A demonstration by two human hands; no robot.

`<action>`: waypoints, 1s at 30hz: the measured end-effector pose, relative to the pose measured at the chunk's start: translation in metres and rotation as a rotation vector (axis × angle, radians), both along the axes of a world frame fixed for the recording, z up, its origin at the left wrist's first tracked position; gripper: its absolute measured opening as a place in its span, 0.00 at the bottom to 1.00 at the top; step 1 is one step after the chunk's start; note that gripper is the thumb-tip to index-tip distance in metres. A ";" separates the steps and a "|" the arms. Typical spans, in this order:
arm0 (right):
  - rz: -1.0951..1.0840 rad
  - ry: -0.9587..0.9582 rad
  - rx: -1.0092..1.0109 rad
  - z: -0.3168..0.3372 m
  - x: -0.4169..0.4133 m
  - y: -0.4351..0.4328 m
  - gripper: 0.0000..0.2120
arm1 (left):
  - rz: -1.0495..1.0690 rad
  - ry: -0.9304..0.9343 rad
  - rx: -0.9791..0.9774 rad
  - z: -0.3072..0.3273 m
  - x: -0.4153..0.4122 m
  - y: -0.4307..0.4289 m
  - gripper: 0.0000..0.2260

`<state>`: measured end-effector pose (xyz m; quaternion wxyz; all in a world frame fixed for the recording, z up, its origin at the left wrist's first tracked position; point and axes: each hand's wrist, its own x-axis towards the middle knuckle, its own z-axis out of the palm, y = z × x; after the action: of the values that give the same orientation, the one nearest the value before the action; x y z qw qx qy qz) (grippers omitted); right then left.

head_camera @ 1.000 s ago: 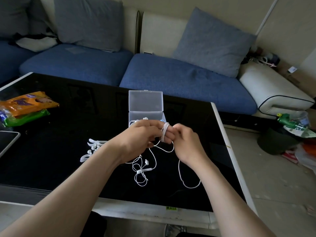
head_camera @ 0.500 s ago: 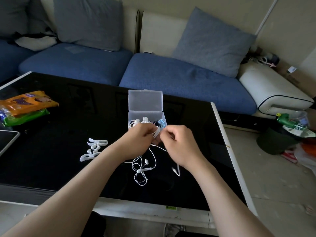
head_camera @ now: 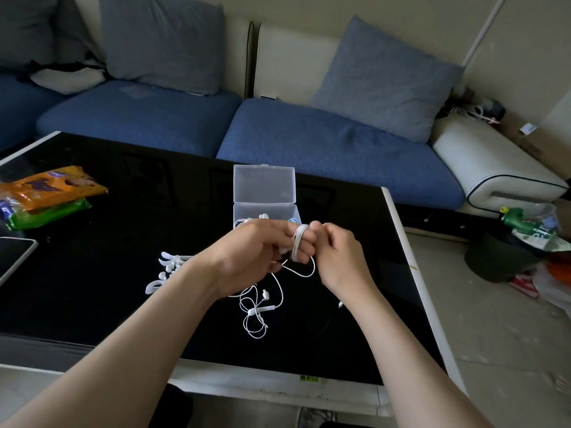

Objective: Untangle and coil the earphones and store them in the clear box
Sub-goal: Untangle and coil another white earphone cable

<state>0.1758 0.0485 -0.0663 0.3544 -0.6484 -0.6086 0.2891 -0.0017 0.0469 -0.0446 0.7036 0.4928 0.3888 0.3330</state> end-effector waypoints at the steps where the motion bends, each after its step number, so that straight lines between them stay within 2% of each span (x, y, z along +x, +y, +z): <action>1: 0.021 -0.005 -0.031 -0.002 -0.001 0.000 0.19 | 0.022 -0.034 -0.013 0.000 0.001 0.000 0.15; 5: 0.160 0.010 -0.183 -0.009 -0.009 -0.002 0.18 | 0.185 -0.089 -0.046 -0.002 0.000 0.004 0.14; 8: 0.284 0.001 -0.249 -0.009 -0.015 -0.009 0.18 | 0.310 -0.103 0.014 -0.008 -0.004 0.007 0.14; 10: 0.339 -0.007 -0.252 -0.006 -0.019 -0.013 0.18 | 0.353 0.008 0.102 -0.011 -0.006 0.007 0.13; 12: 0.358 -0.019 -0.210 -0.001 -0.022 -0.015 0.17 | 0.338 0.207 0.238 -0.013 -0.008 0.006 0.15; 15: 0.301 -0.026 -0.041 0.004 -0.021 -0.014 0.15 | 0.215 0.468 0.361 -0.018 -0.010 0.005 0.16; 18: 0.209 0.000 0.129 0.003 -0.014 -0.011 0.15 | 0.091 0.587 0.370 -0.020 -0.008 0.004 0.12; 21: 0.095 -0.037 0.273 0.001 -0.006 -0.008 0.14 | 0.027 0.531 0.303 -0.016 -0.003 0.001 0.14; 23: 0.033 -0.029 0.294 0.001 -0.001 -0.005 0.14 | 0.017 0.433 0.250 -0.011 0.000 -0.001 0.16; 27: -0.061 0.048 0.192 -0.001 0.005 0.001 0.14 | 0.039 0.294 0.142 -0.004 0.000 -0.001 0.14; 30: -0.082 0.121 0.095 -0.003 0.005 0.004 0.13 | 0.034 0.120 0.074 -0.004 0.000 0.000 0.12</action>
<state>0.1812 0.0524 -0.0693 0.4323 -0.6366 -0.5721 0.2839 -0.0016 0.0471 -0.0482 0.6547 0.5308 0.4260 0.3289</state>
